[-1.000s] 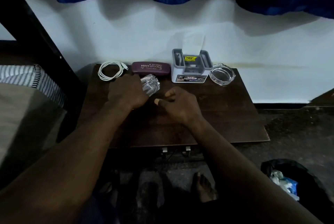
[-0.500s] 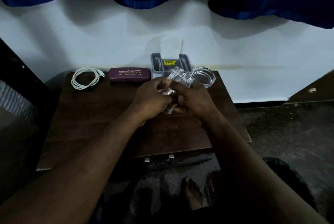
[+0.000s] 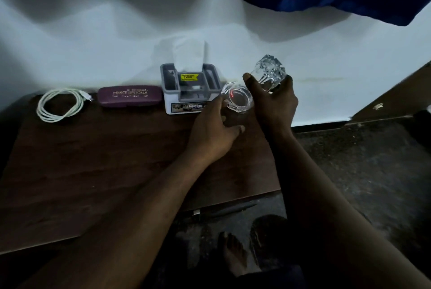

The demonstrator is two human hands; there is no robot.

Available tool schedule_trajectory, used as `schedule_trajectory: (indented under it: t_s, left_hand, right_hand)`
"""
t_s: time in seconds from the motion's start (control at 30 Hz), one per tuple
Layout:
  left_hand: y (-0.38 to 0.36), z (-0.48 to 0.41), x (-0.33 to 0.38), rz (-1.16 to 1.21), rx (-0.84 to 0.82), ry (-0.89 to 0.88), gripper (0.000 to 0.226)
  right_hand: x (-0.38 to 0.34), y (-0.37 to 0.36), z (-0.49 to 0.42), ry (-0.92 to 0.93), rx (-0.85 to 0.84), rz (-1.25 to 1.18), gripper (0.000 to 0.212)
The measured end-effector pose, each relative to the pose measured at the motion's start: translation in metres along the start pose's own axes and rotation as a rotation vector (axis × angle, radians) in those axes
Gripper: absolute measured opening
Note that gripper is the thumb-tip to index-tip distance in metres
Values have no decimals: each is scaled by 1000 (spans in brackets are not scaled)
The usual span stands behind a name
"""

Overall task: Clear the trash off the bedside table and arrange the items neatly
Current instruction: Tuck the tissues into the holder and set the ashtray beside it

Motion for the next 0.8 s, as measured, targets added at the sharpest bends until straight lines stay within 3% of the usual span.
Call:
schedule_trajectory:
  t_s: [0.3, 0.8]
  left_hand:
    - [-3, -9, -27, -44, -51, 97, 88]
    - [15, -11, -35, -54, -5, 98, 76]
  right_hand:
    - [0, -34, -26, 157, -52, 153, 71]
    - [5, -59, -28, 188, -92, 278, 77]
Point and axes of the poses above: each hand's wrist, its own z-axis away from the middle knuckle, its own y-axis out of the back of the hand, x = y × z, the point moved 9 cm from there along -z, towards the middle knuckle, and after that the axes turned 1 degree about -z, right-handed, at the moved point
